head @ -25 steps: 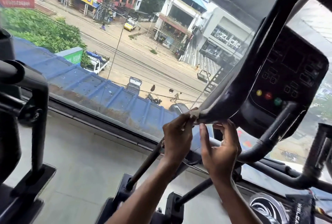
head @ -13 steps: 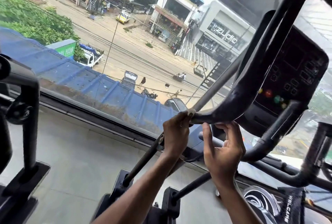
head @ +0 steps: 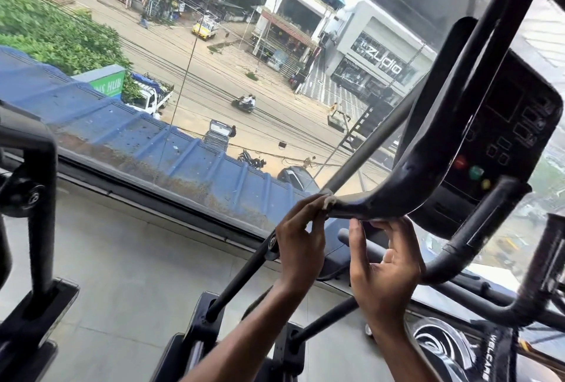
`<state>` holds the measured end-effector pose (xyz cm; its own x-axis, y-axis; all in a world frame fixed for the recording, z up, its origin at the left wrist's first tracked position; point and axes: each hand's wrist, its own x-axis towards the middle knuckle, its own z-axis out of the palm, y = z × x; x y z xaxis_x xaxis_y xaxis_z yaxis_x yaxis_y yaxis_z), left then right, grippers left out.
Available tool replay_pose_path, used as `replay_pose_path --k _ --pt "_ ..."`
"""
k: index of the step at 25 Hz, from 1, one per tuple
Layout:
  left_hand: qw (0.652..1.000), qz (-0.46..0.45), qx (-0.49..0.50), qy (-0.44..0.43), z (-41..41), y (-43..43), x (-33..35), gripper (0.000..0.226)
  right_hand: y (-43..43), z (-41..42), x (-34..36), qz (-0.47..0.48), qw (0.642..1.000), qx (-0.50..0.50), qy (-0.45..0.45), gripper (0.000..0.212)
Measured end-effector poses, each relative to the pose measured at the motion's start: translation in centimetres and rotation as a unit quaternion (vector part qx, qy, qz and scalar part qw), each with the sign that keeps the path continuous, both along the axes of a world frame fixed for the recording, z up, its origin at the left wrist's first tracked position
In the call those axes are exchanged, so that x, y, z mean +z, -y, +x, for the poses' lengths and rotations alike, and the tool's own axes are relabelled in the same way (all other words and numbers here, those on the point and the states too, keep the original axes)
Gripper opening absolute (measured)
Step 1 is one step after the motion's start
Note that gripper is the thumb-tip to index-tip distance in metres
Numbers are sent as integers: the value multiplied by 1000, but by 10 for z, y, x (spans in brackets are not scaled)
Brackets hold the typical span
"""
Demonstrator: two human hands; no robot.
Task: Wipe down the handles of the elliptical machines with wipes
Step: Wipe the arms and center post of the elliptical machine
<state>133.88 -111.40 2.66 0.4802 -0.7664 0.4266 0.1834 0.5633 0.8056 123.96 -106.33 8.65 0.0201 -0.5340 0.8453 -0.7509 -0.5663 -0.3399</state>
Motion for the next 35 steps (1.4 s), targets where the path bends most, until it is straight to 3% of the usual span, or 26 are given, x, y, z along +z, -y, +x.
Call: replay_pose_path --k 7,10,13,20,26,29,32,35 --pt "996 78 -13 32 0 24 -8 16 -1 2 2 -5 1000 7 -2 22" --pt "998 -1 -59 -38 4 -2 19 19 -1 2 3 -9 1000 6 -5 21" --pt "994 -57 -82 -42 12 -10 28 24 -1 2 3 -7 1000 0 -9 22" --pt "984 127 -94 82 4 49 -25 16 2 1 -2 3 1000 8 23 20" --pt "995 48 -81 -37 2 -2 6 21 2 4 -2 -5 1000 -3 19 20" --pt "993 56 -73 -73 -7 -10 0 27 0 4 0 -9 1000 -13 5 22" --pt "992 83 -51 -80 -15 -1 -1 28 -1 4 3 -8 1000 -23 -11 23" --pt "989 141 -18 -30 -22 13 -15 23 -1 3 3 1 1000 -17 -5 23"
